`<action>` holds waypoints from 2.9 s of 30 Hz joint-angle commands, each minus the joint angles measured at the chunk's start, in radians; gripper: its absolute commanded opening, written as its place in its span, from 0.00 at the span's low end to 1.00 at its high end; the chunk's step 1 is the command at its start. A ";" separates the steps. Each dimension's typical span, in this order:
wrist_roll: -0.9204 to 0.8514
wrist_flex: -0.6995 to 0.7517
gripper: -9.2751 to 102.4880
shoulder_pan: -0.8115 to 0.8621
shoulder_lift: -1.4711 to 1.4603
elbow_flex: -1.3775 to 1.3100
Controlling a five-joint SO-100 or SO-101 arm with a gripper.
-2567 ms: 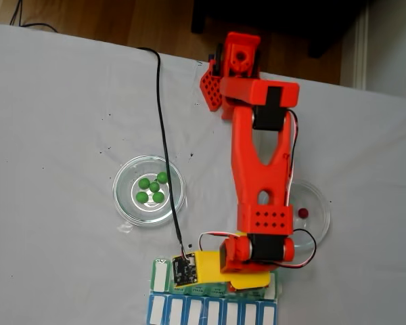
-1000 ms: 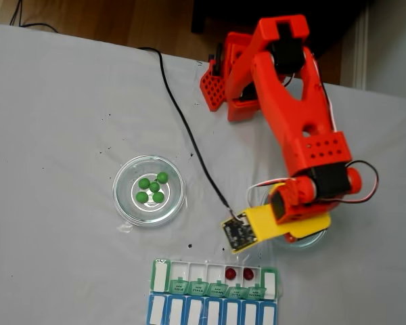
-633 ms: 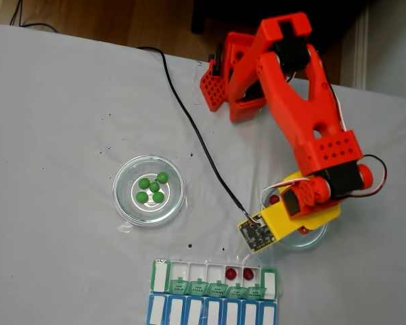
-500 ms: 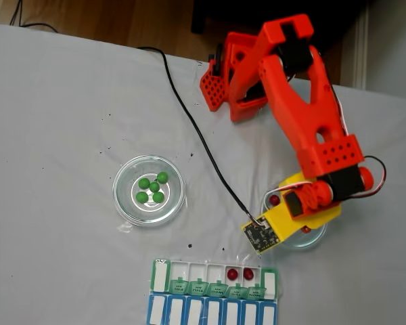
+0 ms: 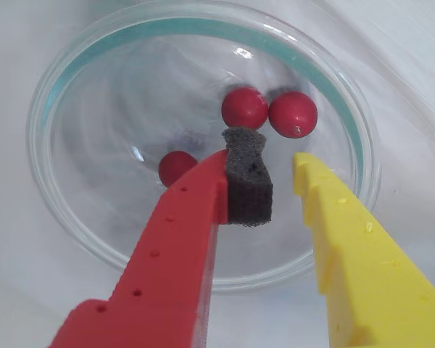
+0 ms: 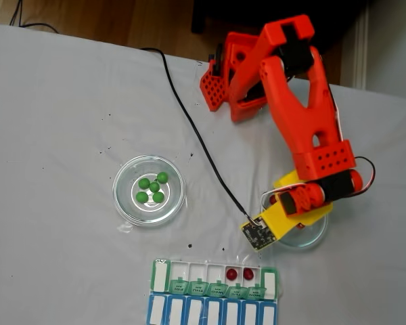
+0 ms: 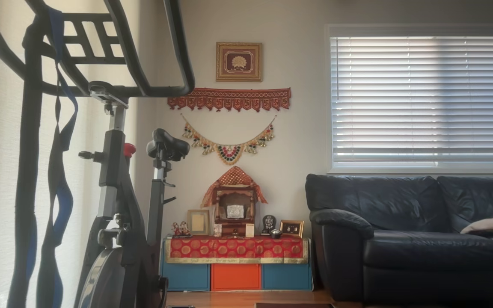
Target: Sort medicines into box.
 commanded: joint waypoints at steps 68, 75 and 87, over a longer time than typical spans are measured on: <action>0.038 -0.209 0.22 -0.037 -0.017 0.095; 0.034 -0.204 0.23 -0.017 -0.025 0.087; 0.049 -0.189 0.24 0.009 -0.046 0.071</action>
